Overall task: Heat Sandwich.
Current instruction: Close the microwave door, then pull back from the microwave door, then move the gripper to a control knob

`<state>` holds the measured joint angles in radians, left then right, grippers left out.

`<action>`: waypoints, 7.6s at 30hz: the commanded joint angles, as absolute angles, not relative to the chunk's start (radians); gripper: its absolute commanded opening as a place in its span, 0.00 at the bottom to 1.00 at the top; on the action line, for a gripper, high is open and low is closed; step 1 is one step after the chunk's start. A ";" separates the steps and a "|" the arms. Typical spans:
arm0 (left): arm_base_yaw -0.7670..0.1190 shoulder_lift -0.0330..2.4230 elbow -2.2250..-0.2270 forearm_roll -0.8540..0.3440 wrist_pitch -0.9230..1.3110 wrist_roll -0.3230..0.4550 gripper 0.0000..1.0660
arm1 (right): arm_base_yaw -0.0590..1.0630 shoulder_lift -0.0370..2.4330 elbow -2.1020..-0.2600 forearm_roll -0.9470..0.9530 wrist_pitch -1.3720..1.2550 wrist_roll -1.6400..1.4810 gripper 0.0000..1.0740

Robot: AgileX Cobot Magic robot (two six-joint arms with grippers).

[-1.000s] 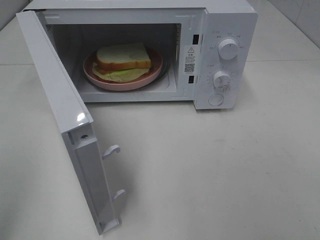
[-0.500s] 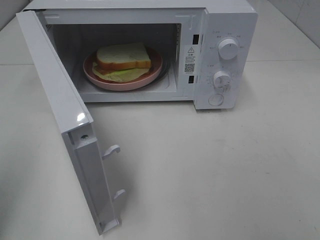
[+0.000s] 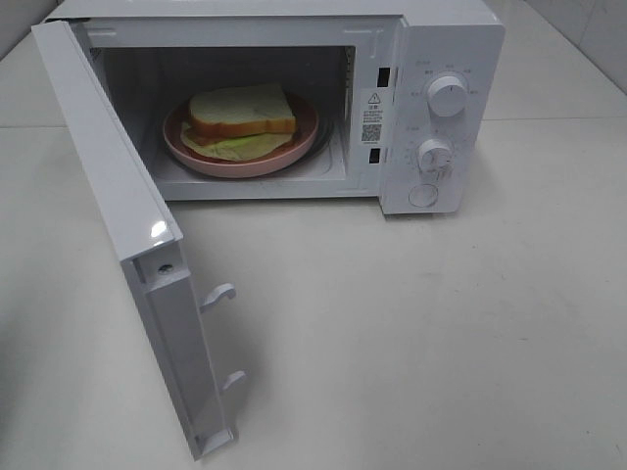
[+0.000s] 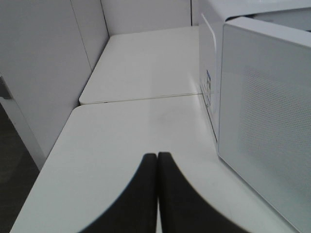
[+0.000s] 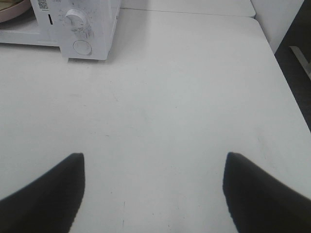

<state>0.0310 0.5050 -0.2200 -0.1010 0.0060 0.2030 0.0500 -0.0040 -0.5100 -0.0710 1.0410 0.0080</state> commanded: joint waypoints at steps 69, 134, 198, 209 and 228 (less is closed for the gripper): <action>-0.428 1.662 -0.412 0.007 -1.011 -0.060 0.00 | 0.042 -0.030 -0.506 -0.071 1.034 0.018 0.71; -0.643 2.051 -1.186 -0.181 -0.617 0.000 0.00 | 0.042 -0.030 -0.506 -0.073 1.034 0.020 0.71; -0.742 1.637 -0.917 -0.213 0.131 0.016 0.97 | 0.042 -0.030 -0.506 -0.073 1.034 0.022 0.71; -0.663 1.520 -0.917 -0.154 0.412 0.010 0.95 | 0.042 -0.030 -0.506 -0.073 1.034 0.022 0.71; -0.213 1.223 -0.795 -0.130 0.589 0.015 0.95 | 0.042 -0.030 -0.506 -0.073 1.034 0.022 0.71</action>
<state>-0.2170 1.2360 -0.8020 -0.1260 0.5880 0.0190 0.0460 -0.0040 -0.5100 -0.0710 1.0410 0.0100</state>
